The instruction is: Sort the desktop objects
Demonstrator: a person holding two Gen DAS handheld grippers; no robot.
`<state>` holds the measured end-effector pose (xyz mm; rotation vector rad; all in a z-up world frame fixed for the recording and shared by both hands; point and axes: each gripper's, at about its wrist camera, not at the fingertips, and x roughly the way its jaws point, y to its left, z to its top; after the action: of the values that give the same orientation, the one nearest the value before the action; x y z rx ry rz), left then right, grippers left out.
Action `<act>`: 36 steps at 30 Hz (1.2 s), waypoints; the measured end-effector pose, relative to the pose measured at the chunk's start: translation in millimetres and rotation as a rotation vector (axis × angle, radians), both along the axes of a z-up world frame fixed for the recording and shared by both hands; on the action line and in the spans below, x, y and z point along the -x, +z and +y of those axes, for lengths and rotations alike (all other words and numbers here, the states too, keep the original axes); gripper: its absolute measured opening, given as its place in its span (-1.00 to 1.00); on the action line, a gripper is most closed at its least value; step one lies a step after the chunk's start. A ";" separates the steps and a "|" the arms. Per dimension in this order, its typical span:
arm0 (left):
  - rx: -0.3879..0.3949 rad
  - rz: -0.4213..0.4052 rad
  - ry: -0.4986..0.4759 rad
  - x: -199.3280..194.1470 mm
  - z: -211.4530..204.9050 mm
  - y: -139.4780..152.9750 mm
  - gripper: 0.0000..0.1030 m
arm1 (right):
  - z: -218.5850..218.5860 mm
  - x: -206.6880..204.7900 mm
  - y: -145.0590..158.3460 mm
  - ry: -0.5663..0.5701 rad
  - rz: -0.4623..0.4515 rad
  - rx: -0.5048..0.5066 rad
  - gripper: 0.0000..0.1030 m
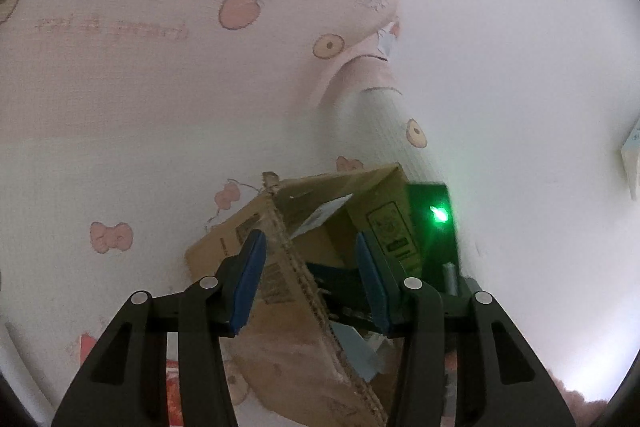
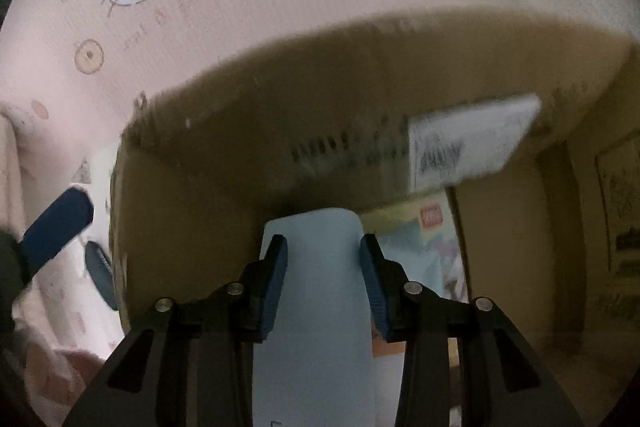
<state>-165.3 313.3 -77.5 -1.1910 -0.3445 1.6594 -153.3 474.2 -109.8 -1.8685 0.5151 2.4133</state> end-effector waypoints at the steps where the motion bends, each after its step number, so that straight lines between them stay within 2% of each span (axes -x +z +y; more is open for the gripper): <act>1: 0.003 0.008 0.005 -1.8 -2.5 1.0 -0.02 | 0.8 -4.7 1.4 0.002 0.001 0.019 -0.32; 4: 0.011 0.028 0.004 -8.5 -5.6 4.6 -0.02 | 1.8 -22.8 9.7 -0.005 0.002 0.050 -0.32; 8: 0.007 0.009 -0.027 -16.5 -7.9 5.4 -0.02 | -1.8 -49.6 16.6 0.029 -0.011 0.051 -0.32; 12: 0.032 0.012 -0.056 -26.4 -3.2 7.4 -0.02 | 2.7 -62.5 17.8 0.037 -0.073 0.070 -0.32; 17: 0.038 0.009 -0.103 -38.4 -1.6 10.8 -0.02 | -5.5 -75.6 20.0 0.100 -0.147 0.022 -0.32; 20: 0.047 0.011 -0.113 -44.6 -5.1 9.9 -0.02 | -8.4 -93.0 15.1 0.118 -0.165 0.009 -0.32; 26: 0.056 0.007 -0.114 -52.0 -10.3 7.4 -0.02 | -10.7 -102.0 15.4 0.108 -0.185 0.001 -0.32; 31: 0.072 0.045 -0.074 -55.5 -19.3 10.9 0.06 | -18.8 -111.1 47.3 0.088 -0.065 -0.035 -0.32; 34: 0.066 0.031 -0.070 -55.4 -25.6 9.5 0.21 | -33.5 -113.2 76.2 0.128 0.037 -0.162 -0.25; 36: 0.063 0.009 -0.064 -54.3 -32.9 7.1 0.25 | -43.2 -113.9 92.6 0.143 0.099 -0.198 0.11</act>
<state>-111.0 280.4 -70.5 -1.2291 -0.2478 1.6303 -39.4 431.0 -17.1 -1.7678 0.1434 2.5471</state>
